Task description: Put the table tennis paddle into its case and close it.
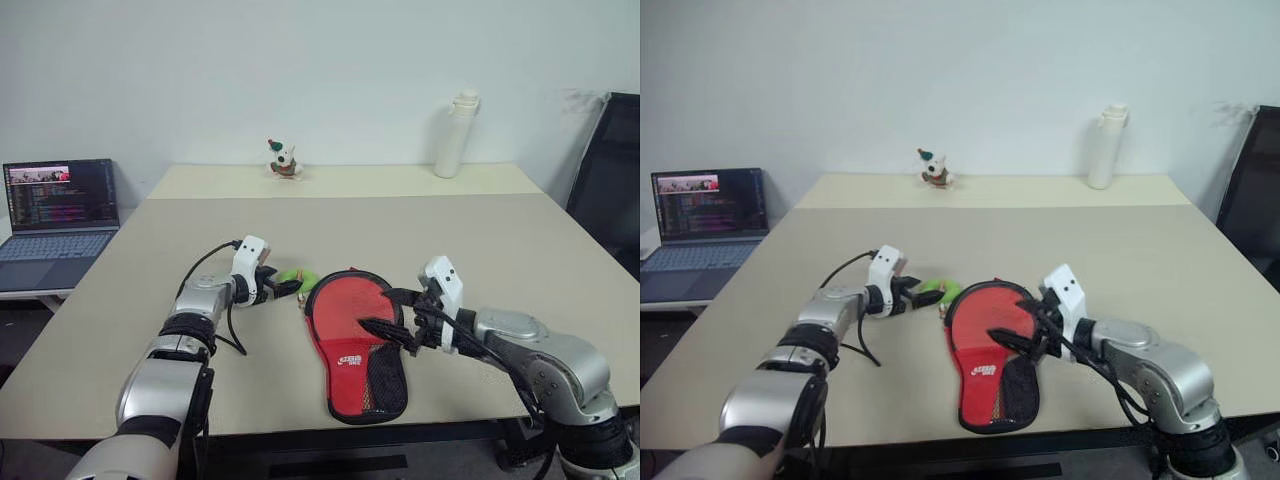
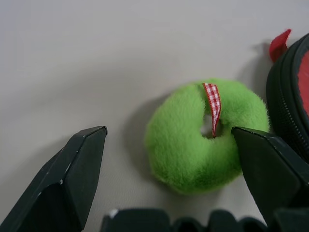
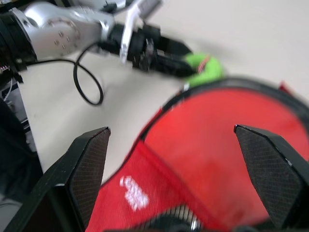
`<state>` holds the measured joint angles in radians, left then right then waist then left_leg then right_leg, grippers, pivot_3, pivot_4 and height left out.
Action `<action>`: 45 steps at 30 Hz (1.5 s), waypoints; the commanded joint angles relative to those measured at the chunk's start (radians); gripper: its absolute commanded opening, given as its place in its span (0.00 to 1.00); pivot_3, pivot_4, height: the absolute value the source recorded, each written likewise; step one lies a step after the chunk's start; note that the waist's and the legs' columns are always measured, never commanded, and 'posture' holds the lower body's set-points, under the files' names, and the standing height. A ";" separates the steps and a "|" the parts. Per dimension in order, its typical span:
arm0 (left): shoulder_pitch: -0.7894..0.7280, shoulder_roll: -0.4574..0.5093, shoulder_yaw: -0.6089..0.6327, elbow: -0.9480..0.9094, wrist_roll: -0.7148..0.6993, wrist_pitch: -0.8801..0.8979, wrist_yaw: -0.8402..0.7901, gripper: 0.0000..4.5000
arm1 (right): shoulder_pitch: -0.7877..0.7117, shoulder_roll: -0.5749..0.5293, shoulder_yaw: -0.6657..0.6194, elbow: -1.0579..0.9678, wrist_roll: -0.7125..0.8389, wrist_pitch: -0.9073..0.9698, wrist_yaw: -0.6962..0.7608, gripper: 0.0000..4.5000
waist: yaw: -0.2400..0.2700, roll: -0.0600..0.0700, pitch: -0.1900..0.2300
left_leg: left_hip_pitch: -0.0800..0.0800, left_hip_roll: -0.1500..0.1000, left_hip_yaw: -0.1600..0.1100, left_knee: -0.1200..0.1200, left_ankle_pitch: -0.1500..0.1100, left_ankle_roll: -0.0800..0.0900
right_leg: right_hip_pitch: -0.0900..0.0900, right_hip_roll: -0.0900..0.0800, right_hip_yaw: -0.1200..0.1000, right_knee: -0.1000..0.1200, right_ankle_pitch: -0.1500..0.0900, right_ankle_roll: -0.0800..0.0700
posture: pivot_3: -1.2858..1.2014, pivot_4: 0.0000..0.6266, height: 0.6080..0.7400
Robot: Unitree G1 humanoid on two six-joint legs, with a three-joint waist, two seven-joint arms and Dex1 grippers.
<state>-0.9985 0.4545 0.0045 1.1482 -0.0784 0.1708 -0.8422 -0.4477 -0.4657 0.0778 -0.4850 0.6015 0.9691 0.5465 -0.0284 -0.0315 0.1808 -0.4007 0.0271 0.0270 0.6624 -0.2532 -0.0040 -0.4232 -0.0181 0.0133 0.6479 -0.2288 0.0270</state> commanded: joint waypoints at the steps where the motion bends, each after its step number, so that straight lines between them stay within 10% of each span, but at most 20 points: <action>1: 0.002 -0.012 -0.011 0.019 0.023 -0.010 -0.029 0.99 | -0.050 0.016 0.044 -0.001 -0.044 -0.062 -0.003 1.00 | 0.000 0.000 0.000 | 0.000 0.000 0.000 0.000 0.000 0.000 | 0.000 0.000 0.000 0.000 0.000 0.000 | 0.52 0.24 1.00; 6: 0.022 -0.014 0.006 0.004 0.019 -0.008 -0.037 0.80 | -0.076 0.085 0.125 0.099 -0.102 -0.106 -0.007 1.00 | 0.000 -0.001 0.000 | 0.000 0.000 0.000 0.000 0.000 0.000 | 0.000 0.000 0.000 0.000 0.000 0.000 | 0.52 0.24 1.00; 16: 0.057 -0.010 0.025 -0.055 0.009 0.007 -0.054 0.01 | -0.079 0.151 0.264 0.346 -0.281 -0.179 -0.024 1.00 | -0.001 -0.002 -0.001 | 0.001 0.000 0.000 0.001 0.000 0.000 | 0.000 0.000 0.000 0.002 0.003 -0.005 | 0.52 0.24 1.00; 45: -0.346 -0.265 -0.114 0.206 0.341 -0.304 0.513 0.00 | 0.117 0.102 0.319 0.230 -0.398 -0.131 -0.012 1.00 | 0.002 -0.005 -0.003 | 0.000 -0.001 0.001 0.001 0.000 0.000 | 0.001 0.000 0.000 0.001 0.001 0.001 | 0.52 0.24 1.00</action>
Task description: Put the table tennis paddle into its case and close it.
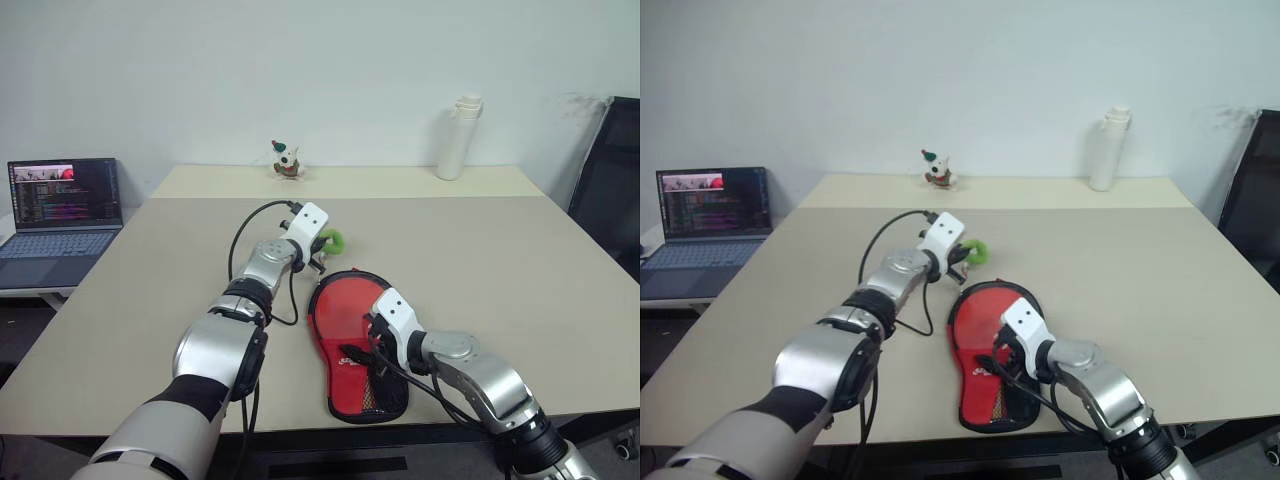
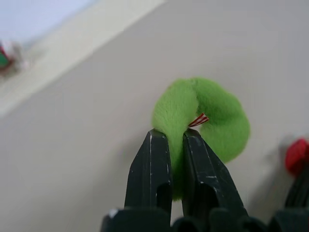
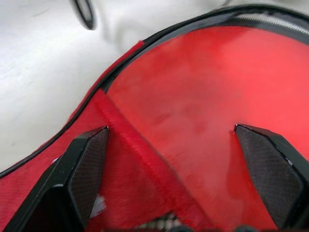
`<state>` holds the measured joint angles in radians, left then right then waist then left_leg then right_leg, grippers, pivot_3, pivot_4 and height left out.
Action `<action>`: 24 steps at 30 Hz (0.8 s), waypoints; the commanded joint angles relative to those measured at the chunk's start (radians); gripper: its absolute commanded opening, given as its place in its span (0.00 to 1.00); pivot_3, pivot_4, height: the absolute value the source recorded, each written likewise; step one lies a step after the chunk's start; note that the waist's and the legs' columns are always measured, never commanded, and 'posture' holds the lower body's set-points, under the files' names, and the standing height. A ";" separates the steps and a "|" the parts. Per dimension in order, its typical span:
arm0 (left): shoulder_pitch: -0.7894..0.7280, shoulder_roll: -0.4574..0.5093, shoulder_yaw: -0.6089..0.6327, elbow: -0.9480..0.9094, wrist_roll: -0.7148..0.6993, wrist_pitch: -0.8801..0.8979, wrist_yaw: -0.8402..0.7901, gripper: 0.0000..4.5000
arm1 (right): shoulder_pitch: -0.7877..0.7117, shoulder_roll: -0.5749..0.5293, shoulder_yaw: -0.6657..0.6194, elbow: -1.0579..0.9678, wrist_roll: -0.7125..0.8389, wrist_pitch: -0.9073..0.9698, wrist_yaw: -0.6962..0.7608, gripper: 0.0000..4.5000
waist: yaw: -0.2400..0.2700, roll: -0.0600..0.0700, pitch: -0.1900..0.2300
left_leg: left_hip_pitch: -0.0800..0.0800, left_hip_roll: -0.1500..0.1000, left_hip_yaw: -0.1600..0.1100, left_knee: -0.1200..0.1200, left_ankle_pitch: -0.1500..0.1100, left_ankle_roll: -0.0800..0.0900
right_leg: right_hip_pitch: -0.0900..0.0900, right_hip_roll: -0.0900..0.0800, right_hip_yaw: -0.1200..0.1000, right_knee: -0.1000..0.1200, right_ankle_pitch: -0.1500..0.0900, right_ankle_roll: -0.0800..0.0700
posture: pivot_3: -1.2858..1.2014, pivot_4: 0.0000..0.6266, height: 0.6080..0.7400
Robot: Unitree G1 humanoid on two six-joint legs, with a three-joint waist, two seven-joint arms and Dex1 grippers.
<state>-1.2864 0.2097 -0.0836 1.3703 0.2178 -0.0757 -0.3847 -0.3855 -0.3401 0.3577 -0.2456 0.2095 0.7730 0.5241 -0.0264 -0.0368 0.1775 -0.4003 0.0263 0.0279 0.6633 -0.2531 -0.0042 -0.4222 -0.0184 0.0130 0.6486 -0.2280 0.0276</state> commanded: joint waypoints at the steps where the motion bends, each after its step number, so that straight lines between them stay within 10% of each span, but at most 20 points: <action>1: -0.064 -0.033 -0.041 -0.013 0.065 -0.068 0.069 0.00 | 0.067 -0.029 0.044 -0.025 -0.006 0.073 0.013 1.00 | 0.000 0.000 0.000 | 0.000 0.000 0.000 0.000 0.000 0.000 | 0.000 0.000 0.000 0.000 0.000 0.000 | 0.52 0.24 1.00; 24: -0.071 -0.260 -0.250 0.005 0.311 -0.244 0.134 0.00 | 0.182 -0.096 0.040 -0.196 0.013 0.181 0.003 1.00 | 0.010 -0.002 -0.001 | 0.000 -0.001 0.001 0.000 0.000 0.000 | 0.001 0.000 0.000 -0.002 0.000 0.000 | 0.52 0.24 1.00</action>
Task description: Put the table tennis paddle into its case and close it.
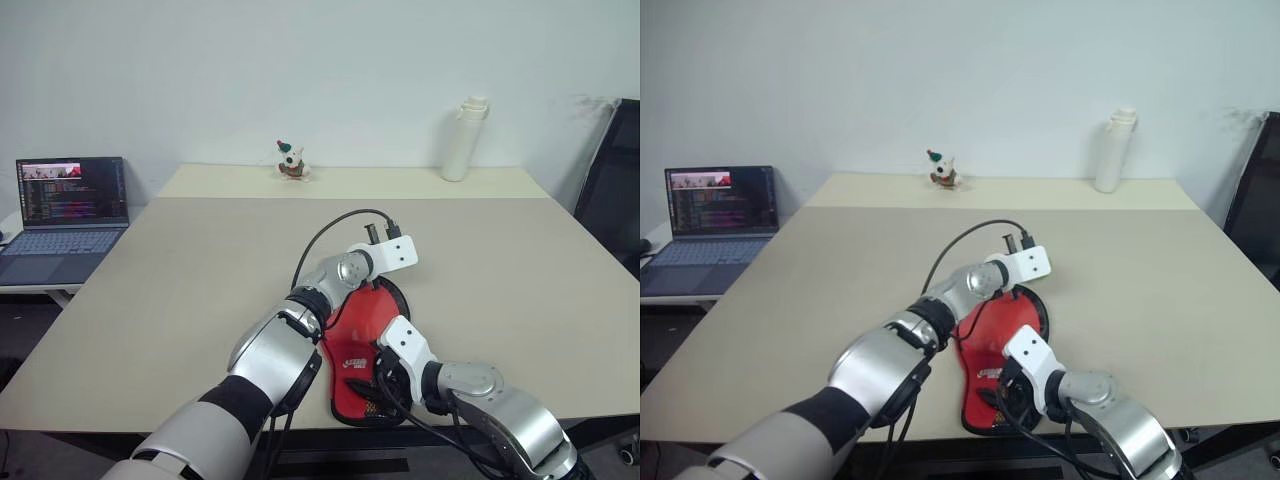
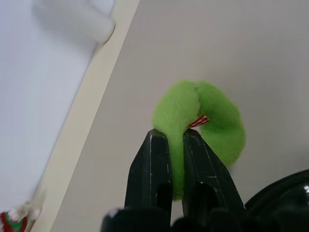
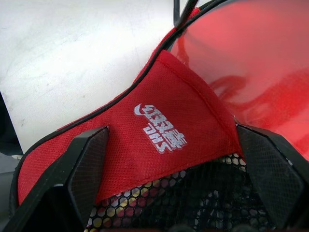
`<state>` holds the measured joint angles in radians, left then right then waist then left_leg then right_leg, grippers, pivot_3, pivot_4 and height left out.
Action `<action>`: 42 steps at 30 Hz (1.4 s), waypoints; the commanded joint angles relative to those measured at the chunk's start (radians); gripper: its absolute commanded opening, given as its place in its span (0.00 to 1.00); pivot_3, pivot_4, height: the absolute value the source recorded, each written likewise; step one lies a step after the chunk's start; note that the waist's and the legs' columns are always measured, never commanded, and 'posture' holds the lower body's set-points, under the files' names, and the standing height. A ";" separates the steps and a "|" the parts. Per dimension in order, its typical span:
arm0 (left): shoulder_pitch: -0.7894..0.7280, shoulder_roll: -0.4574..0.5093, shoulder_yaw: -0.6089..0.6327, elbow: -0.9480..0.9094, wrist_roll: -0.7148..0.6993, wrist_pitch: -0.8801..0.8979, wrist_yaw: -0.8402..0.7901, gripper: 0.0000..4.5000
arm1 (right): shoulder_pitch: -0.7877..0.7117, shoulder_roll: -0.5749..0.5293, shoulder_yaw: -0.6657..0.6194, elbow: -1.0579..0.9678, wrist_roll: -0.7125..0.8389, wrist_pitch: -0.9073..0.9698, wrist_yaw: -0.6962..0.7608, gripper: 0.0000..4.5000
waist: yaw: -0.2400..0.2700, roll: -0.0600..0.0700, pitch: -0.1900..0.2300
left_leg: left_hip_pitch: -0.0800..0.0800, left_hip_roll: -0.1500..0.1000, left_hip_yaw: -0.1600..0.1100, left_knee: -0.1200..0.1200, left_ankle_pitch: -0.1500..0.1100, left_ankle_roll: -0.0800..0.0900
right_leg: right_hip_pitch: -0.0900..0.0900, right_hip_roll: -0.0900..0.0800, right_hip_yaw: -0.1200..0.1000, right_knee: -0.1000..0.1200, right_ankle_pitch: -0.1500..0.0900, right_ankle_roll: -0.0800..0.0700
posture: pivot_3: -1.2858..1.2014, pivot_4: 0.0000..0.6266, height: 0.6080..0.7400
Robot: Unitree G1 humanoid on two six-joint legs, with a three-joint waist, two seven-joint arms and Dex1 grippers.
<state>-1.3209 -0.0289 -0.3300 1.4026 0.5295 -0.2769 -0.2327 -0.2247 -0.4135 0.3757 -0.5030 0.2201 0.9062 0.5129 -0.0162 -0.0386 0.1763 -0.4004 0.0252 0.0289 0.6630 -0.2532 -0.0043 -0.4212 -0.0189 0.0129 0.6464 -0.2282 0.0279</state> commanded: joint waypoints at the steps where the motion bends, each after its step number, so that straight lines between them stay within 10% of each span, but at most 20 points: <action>1: -0.033 -0.024 -0.002 -0.028 -0.002 -0.045 -0.028 0.00 | 0.017 -0.021 0.021 0.066 0.002 0.046 0.014 1.00 | 0.001 0.000 0.000 | 0.000 0.000 0.000 0.000 0.000 0.000 | 0.000 0.000 0.000 0.000 0.000 0.000 | 0.52 0.24 1.00; 3: -0.017 -0.025 0.014 -0.027 -0.022 -0.044 -0.084 0.00 | 0.006 -0.008 0.020 0.080 0.000 0.039 0.009 1.00 | 0.001 0.000 0.000 | 0.000 0.000 0.000 0.000 0.000 0.000 | 0.000 0.000 0.000 0.000 0.000 0.000 | 0.52 0.24 1.00; 13: 0.025 -0.001 0.023 -0.032 -0.035 -0.076 -0.189 0.78 | -0.045 0.019 0.002 0.099 0.009 0.038 0.017 1.00 | -0.009 0.000 -0.001 | 0.002 0.000 0.000 0.001 0.000 0.000 | 0.001 0.001 0.000 0.002 0.000 0.000 | 0.52 0.24 1.00; 32: 0.209 0.287 0.324 -0.247 -0.461 -0.100 -0.697 0.78 | -0.116 -0.038 -0.345 -0.110 0.346 0.194 0.113 1.00 | -0.011 0.000 -0.001 | 0.000 0.002 -0.002 0.001 0.000 0.000 | 0.000 0.000 0.001 0.002 0.001 -0.001 | 0.52 0.24 1.00; 42: 0.413 0.335 0.236 -0.533 -0.543 0.059 -1.033 0.78 | -0.291 -0.131 -0.393 0.121 0.298 0.073 0.112 1.00 | -0.008 0.000 -0.001 | 0.000 0.001 -0.001 0.001 0.000 0.000 | 0.000 0.000 0.000 0.003 0.003 -0.005 | 0.52 0.24 1.00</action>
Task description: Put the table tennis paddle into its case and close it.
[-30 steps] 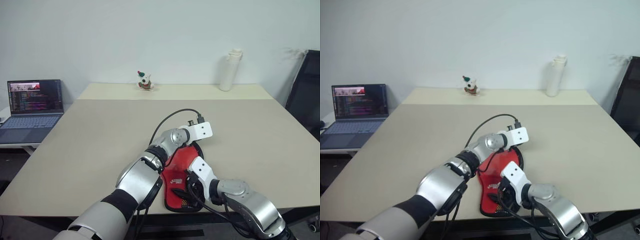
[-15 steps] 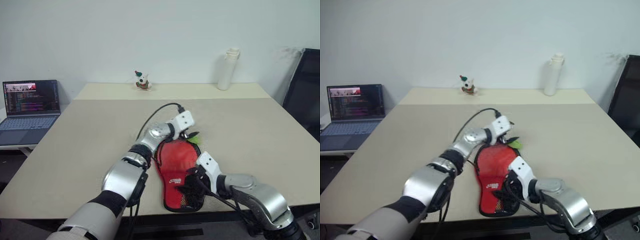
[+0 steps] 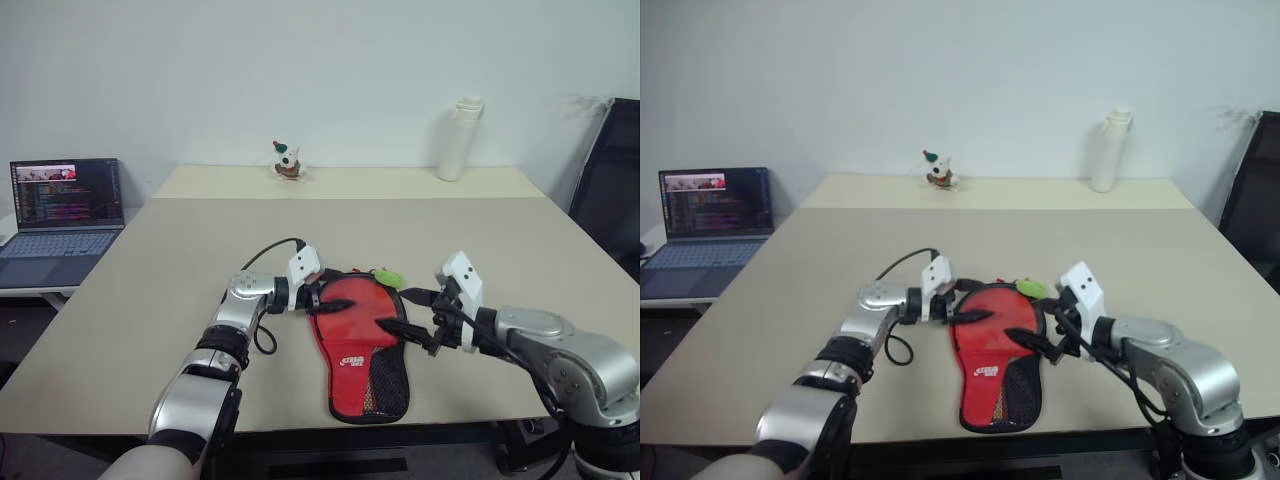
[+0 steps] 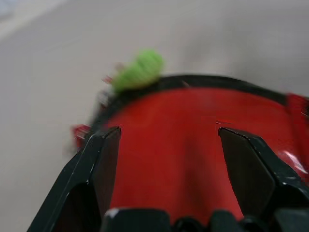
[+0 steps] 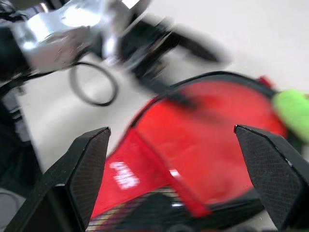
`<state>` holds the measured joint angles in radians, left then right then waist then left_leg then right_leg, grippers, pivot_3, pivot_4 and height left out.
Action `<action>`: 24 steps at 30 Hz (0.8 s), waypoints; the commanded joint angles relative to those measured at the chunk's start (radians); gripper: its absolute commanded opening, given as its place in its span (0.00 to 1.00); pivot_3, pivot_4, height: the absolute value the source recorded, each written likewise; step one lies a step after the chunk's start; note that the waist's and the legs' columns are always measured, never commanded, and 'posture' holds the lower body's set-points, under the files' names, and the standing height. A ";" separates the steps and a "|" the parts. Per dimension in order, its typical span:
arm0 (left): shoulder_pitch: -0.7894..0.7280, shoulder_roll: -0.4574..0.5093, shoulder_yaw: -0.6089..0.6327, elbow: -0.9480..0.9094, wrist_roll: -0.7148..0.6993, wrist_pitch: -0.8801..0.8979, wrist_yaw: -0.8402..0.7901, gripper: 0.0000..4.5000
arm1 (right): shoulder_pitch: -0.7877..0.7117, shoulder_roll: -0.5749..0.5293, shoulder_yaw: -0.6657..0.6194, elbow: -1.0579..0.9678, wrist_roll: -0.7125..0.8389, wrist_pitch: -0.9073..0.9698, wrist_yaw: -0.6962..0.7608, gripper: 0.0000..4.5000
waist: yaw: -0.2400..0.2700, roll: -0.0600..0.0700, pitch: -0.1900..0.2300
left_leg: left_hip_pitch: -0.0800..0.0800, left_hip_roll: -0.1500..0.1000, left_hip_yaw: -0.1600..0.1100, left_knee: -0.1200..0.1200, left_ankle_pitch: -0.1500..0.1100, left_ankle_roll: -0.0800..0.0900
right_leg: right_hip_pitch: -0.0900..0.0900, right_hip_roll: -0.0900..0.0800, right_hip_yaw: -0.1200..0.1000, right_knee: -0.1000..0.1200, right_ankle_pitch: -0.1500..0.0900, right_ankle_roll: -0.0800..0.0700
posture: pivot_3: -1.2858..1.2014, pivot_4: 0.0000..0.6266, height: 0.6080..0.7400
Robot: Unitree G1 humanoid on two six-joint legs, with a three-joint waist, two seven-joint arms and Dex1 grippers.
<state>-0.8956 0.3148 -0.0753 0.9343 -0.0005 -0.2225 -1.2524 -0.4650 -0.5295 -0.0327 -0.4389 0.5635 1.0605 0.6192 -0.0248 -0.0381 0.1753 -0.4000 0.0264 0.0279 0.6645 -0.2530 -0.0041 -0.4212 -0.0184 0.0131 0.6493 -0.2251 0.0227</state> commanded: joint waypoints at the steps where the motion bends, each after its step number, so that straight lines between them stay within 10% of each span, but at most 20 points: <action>1: -0.010 -0.013 -0.028 -0.064 -0.006 0.001 -0.009 0.78 | -0.066 -0.015 0.027 0.088 -0.062 -0.106 0.007 1.00 | 0.000 0.000 0.000 | 0.000 0.000 0.000 0.000 0.000 0.000 | 0.000 0.000 0.000 0.000 0.000 0.000 | 0.52 0.24 1.00; 24: 0.033 -0.049 -0.108 -0.004 0.043 -0.041 0.045 0.78 | -0.323 0.184 0.241 0.851 -0.466 -0.663 -0.012 1.00 | -0.004 0.000 0.000 | 0.001 0.001 0.001 0.000 0.000 0.000 | -0.001 0.000 0.001 0.001 0.000 0.000 | 0.52 0.24 1.00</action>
<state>-0.8771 0.2620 -0.1690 0.9419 0.0366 -0.2646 -1.2067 -0.7647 -0.3473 0.2214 0.3999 0.1102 0.4378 0.6166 -0.0286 -0.0378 0.1751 -0.3994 0.0270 0.0292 0.6641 -0.2530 -0.0040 -0.4219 -0.0181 0.0144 0.6498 -0.2247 0.0223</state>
